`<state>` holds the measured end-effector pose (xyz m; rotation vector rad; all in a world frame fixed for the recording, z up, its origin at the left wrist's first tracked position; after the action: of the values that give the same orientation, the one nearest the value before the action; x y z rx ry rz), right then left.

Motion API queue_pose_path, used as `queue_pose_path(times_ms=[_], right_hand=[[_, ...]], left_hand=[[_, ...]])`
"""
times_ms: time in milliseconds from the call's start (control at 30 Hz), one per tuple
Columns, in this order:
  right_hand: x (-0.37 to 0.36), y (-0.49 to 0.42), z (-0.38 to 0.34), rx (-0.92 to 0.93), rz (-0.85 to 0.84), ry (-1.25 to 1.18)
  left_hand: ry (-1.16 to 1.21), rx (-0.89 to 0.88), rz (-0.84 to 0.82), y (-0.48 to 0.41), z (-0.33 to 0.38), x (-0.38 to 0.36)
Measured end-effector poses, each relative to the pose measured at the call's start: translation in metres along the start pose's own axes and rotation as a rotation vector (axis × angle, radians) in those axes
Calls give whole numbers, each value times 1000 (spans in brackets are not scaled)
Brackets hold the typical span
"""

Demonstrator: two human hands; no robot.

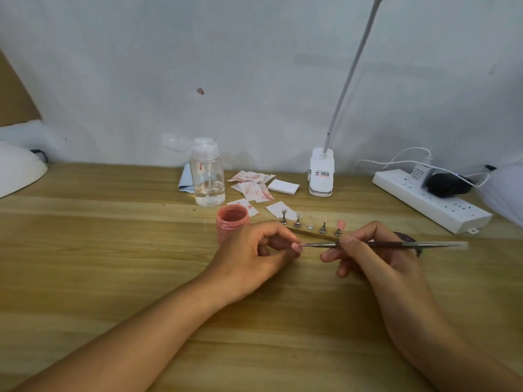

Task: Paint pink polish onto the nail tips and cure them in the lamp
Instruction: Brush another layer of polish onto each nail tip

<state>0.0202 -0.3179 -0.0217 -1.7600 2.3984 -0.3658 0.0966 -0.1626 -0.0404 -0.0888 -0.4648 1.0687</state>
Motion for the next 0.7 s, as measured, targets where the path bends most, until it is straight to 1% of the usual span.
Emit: queue_pose_path(times_ms=[267, 467, 700], right_hand=[[-1, -1, -1, 10, -3, 12], [-2, -1, 0, 17, -8, -10], [-5, 0, -1, 33, -46, 8]], left_hand=[[-1, -10, -10, -1, 2, -1], [21, 11, 13, 0, 1, -1], [8, 24, 13, -1, 1, -2]])
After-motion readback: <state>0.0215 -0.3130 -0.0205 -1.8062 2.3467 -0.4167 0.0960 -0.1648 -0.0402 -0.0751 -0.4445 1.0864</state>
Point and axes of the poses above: each hand's wrist, its own y-axis away from the middle knuckle, its own x-axis out of the back of the hand, z = x × y, the point moved 8 cm from there along -y, towards the middle knuckle, and after that the axes turned 5 degrees about y, right-handed, at the moved point
